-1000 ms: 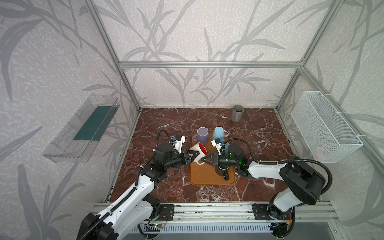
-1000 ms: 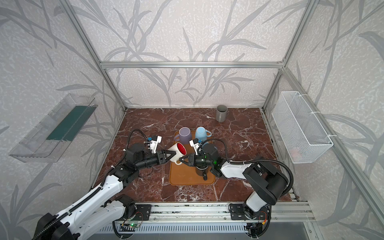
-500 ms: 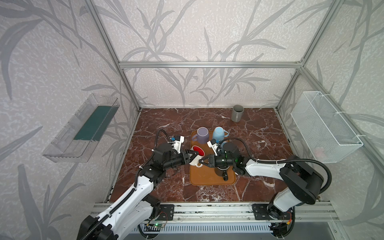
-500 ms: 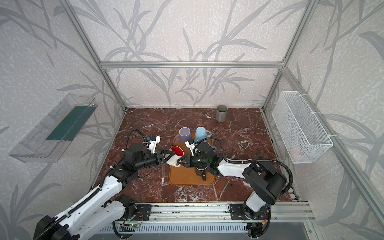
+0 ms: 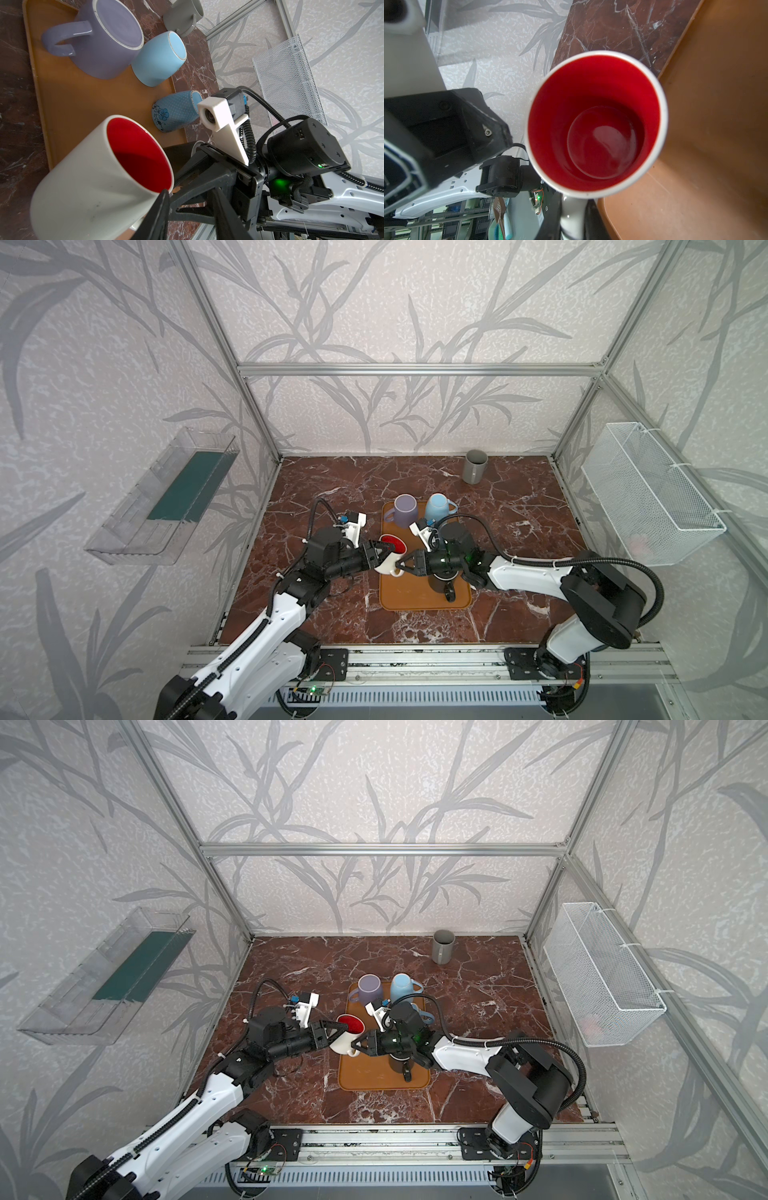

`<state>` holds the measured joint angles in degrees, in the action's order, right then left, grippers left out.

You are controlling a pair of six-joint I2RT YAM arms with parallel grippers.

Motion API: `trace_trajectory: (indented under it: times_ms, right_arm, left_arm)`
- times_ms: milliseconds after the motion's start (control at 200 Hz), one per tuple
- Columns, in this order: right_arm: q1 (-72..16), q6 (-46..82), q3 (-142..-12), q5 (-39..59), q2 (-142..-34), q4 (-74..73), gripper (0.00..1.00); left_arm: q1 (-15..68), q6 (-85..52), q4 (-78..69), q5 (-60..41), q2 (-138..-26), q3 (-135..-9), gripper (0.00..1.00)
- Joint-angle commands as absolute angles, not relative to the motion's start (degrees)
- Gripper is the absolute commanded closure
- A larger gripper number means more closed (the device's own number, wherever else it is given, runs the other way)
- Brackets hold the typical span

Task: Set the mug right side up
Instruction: 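Open and withdraw the left gripper while the right holds the upright mug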

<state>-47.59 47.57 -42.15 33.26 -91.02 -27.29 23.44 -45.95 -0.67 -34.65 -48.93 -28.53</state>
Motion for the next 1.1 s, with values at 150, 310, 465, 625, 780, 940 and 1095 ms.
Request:
trace_trajectory:
  times_ms: [150,310,465,625,780,940,1095]
  right_arm:
    - [-48.0,44.8,-46.5,34.0,-86.4,-28.3,1.0]
    - [-47.9,44.0,-47.3,33.5,-85.0,-26.8,1.0]
    - [-47.4,43.3,-48.3,33.0,-83.6,-25.1,1.0]
    - [-46.2,43.4,-48.8,33.2,-82.5,-24.5,1.0]
    - [-44.6,43.3,-49.6,33.4,-81.9,-24.0,1.0]
    - [-41.9,42.6,-50.9,34.0,-81.6,-22.9,1.0]
    - [-39.0,41.6,-52.8,34.6,-81.6,-21.6,1.0]
  left_arm:
    - [22.5,-44.0,1.1,-33.7,-46.7,-30.7,0.62]
    - [22.0,-43.2,2.6,-32.8,-45.4,-31.4,0.62]
    - [21.0,-41.1,7.8,-30.4,-43.0,-33.7,0.62]
    - [19.7,-39.3,11.3,-29.3,-41.1,-36.4,0.62]
    - [19.5,-38.1,15.3,-27.1,-43.1,-38.2,0.62]
    - [19.4,-38.3,14.2,-27.3,-43.5,-37.6,0.62]
    - [19.3,-38.1,14.7,-27.3,-43.3,-37.8,0.63]
